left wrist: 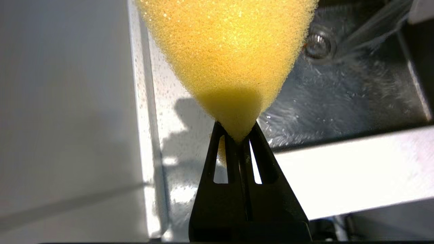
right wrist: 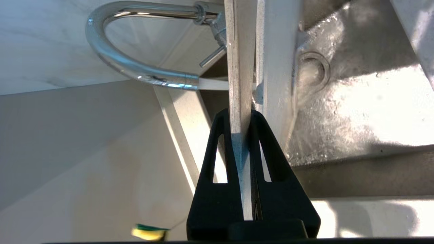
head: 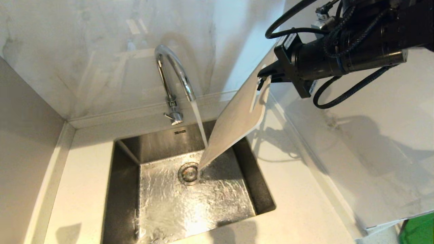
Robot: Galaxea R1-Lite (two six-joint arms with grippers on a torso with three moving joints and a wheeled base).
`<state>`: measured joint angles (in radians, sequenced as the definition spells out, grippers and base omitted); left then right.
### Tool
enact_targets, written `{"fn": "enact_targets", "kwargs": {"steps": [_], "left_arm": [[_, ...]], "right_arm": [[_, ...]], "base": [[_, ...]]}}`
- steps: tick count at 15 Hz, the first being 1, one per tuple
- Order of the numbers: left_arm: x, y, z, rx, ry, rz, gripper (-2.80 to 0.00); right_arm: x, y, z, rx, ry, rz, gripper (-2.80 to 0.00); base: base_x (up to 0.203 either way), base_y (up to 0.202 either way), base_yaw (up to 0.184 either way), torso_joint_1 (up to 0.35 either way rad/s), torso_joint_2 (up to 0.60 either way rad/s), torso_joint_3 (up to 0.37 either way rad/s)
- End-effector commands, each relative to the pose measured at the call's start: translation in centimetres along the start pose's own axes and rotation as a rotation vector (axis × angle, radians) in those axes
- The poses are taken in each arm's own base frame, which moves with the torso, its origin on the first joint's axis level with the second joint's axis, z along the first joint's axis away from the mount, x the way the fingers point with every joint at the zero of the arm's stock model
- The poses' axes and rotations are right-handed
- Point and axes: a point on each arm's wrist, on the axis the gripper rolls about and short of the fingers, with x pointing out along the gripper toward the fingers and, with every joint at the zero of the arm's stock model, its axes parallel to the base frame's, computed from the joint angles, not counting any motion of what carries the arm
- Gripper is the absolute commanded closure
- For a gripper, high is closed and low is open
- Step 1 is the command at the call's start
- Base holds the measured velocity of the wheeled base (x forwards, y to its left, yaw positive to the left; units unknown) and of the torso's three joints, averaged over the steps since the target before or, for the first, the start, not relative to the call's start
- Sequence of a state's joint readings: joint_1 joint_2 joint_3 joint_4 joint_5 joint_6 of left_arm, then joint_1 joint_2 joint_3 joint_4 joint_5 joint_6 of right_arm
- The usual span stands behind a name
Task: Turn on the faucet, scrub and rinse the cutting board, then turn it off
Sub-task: Scrub the cutting board underwater
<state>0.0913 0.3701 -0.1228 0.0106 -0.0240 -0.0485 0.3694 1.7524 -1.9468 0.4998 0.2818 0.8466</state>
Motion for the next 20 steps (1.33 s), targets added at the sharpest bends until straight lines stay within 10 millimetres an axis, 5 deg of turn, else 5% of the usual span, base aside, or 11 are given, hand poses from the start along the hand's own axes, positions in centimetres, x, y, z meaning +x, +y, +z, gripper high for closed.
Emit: {"fn": "enact_targets", "kwargs": {"steps": [1, 20], "left_arm": [[-0.3, 0.1, -2.9, 0.074, -0.040, -0.018, 0.00], [-2.0, 0.4, -4.4, 0.096, -0.258, -0.052, 0.00]], "right_arm": [[-1.3, 0.7, 0.1, -0.004, -0.017, 0.023, 0.00], [-12.1, 3.6, -1.5, -0.027, -0.080, 0.093, 0.00]], "base": [[0.000, 0.000, 0.000, 0.000, 0.00, 0.000], [0.000, 0.000, 0.000, 0.000, 0.00, 0.000]]}}
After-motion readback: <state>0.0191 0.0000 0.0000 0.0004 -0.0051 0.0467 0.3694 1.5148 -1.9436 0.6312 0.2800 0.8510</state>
